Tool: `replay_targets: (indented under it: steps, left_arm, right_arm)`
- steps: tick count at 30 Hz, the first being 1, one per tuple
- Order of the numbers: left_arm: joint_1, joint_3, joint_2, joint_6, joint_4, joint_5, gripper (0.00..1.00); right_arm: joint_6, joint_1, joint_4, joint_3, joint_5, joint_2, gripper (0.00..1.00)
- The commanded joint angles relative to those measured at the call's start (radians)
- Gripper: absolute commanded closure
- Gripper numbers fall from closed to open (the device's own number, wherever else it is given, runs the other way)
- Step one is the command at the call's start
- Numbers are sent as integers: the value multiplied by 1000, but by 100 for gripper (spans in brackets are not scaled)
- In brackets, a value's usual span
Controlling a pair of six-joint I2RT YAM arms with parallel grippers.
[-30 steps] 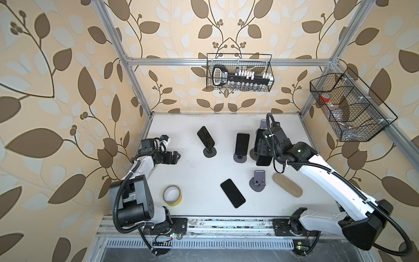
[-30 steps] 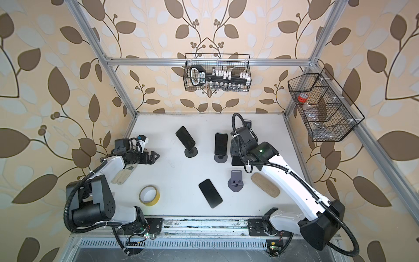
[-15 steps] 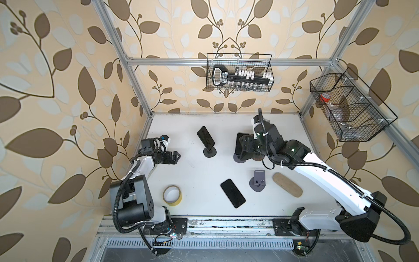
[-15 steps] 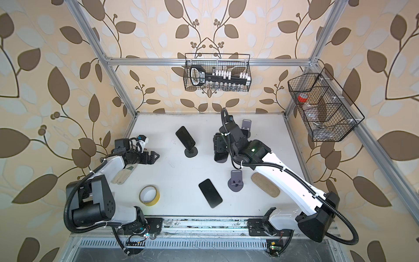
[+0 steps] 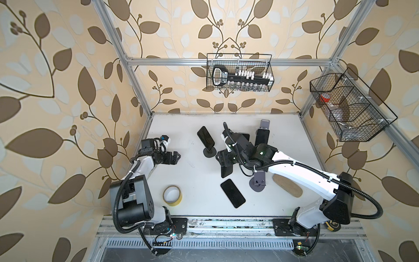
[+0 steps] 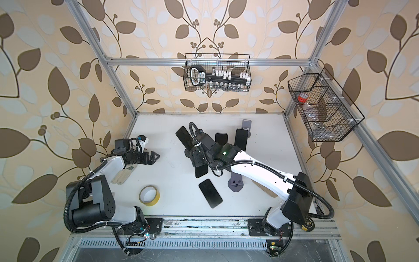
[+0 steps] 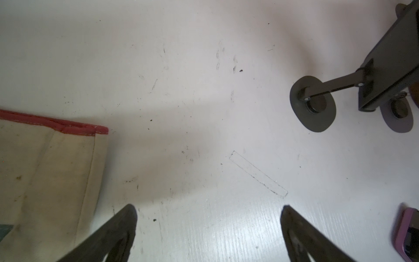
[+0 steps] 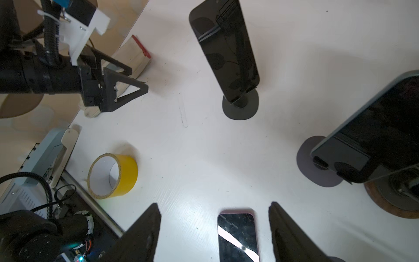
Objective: Remove the phone from the phone stand
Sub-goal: Place the phone at the bottom-center of the table.
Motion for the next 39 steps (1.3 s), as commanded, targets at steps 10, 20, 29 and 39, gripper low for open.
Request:
replay_targets:
  steps: [10, 20, 29, 39]
  left_arm:
    - [0, 25, -10, 17, -17, 17, 1]
    - [0, 29, -5, 17, -20, 15, 1]
    - [0, 30, -3, 17, -22, 15, 1]
    - [0, 34, 1, 15, -25, 14, 1]
  right_arm:
    - [38, 147, -21, 97, -106, 176, 34]
    - [60, 237, -86, 85, -71, 303, 35]
    - [72, 272, -79, 52, -38, 371, 34]
    - [82, 286, -74, 11, -16, 420, 34]
